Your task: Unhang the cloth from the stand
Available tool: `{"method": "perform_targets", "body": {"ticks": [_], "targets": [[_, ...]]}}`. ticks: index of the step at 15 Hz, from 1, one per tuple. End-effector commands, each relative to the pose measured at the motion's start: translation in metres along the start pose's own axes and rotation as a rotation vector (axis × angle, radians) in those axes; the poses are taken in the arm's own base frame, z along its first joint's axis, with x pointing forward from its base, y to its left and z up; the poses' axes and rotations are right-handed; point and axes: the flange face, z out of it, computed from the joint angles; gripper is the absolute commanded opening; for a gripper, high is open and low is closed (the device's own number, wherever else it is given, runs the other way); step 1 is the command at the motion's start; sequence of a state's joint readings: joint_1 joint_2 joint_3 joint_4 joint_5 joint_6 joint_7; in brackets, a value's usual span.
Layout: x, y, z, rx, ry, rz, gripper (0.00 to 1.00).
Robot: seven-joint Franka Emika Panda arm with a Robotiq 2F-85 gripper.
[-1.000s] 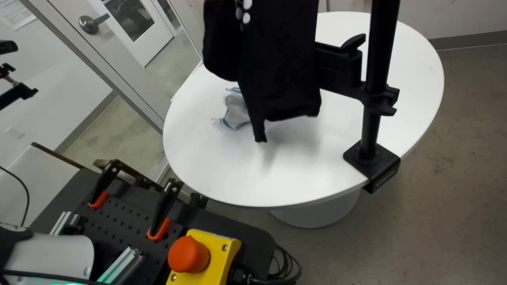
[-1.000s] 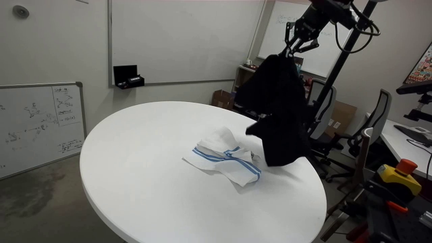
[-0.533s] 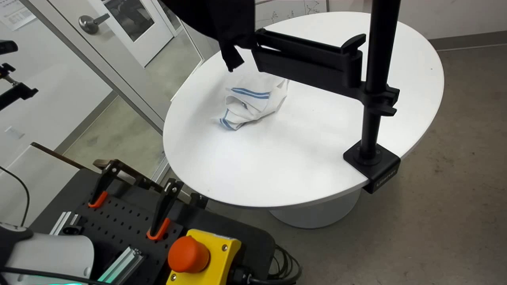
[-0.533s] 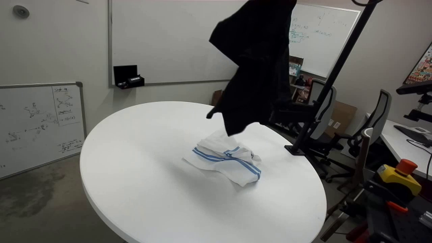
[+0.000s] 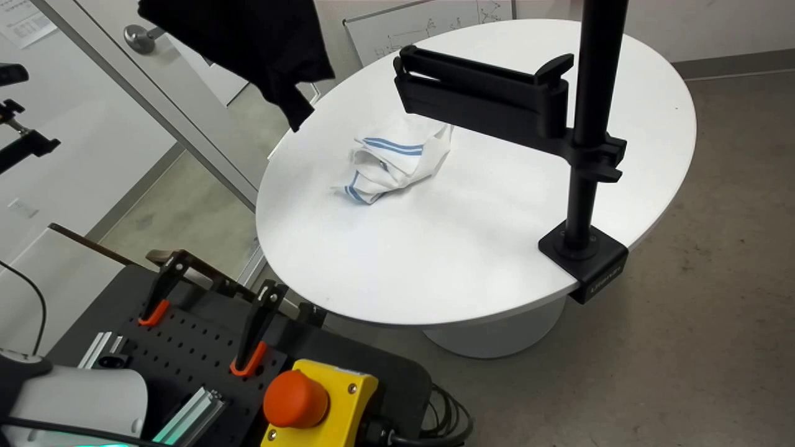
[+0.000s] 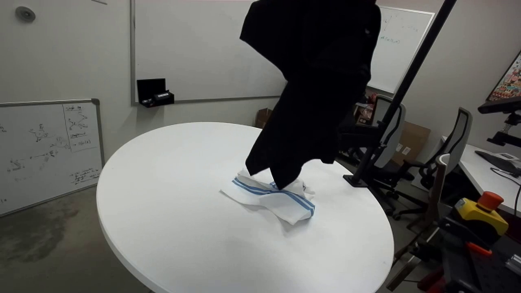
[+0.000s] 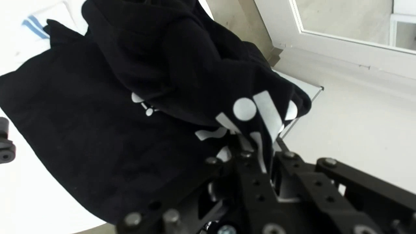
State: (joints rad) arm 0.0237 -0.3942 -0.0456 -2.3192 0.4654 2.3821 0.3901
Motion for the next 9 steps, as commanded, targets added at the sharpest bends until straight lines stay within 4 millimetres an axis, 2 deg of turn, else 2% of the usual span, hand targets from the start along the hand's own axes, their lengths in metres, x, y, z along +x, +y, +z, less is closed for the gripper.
{"method": "perform_targets", "body": {"ticks": [1, 9], "targets": [[-0.028, -0.001, 0.021, -0.029, -0.082, -0.044, 0.03], [-0.092, 0.015, 0.100, -0.196, -0.234, -0.111, 0.03]]}}
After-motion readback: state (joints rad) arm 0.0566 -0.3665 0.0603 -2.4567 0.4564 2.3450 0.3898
